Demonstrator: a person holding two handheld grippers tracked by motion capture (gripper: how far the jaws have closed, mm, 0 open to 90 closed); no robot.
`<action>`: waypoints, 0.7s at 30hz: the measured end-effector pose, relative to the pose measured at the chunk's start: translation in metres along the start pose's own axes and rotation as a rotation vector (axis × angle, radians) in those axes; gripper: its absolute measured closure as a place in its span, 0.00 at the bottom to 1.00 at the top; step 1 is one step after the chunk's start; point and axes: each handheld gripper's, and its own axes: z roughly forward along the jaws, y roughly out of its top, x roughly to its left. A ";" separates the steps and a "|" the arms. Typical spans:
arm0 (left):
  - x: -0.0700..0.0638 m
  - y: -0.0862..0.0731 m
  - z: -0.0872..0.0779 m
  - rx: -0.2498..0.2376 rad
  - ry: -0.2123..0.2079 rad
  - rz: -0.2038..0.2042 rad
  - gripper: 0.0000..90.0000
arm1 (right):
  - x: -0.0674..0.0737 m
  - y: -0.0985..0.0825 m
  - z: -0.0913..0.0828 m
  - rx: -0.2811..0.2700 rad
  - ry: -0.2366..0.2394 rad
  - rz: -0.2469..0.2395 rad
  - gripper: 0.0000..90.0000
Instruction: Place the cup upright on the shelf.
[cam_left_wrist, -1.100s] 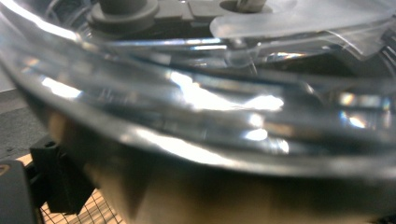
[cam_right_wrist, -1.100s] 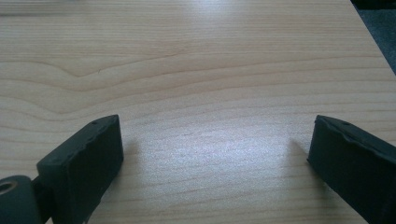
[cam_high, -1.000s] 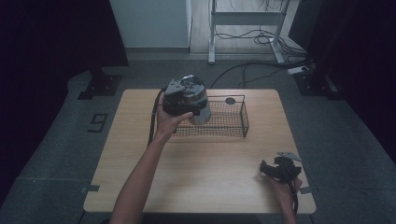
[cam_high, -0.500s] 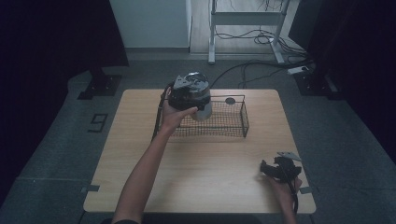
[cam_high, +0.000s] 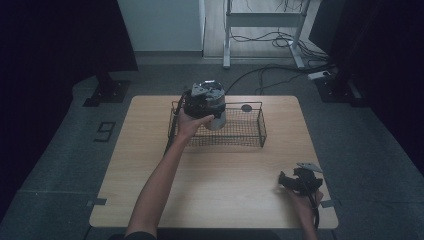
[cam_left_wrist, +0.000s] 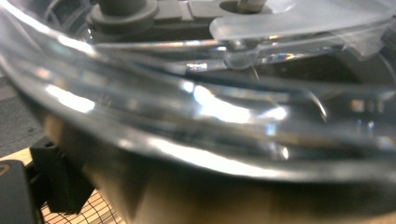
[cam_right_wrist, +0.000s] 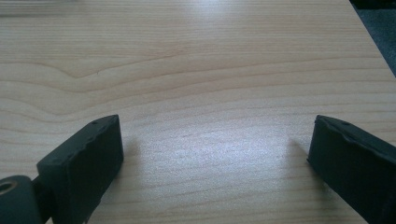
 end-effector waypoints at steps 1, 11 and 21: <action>0.000 -0.001 0.002 0.005 0.008 0.004 0.05 | 0.000 0.000 0.000 0.000 0.000 0.000 0.03; 0.004 -0.012 0.018 0.036 0.030 -0.017 0.05 | 0.000 0.000 0.000 -0.003 0.000 0.000 0.03; 0.009 -0.030 0.036 0.084 0.070 -0.035 0.05 | 0.000 0.000 0.000 -0.002 0.000 0.001 0.04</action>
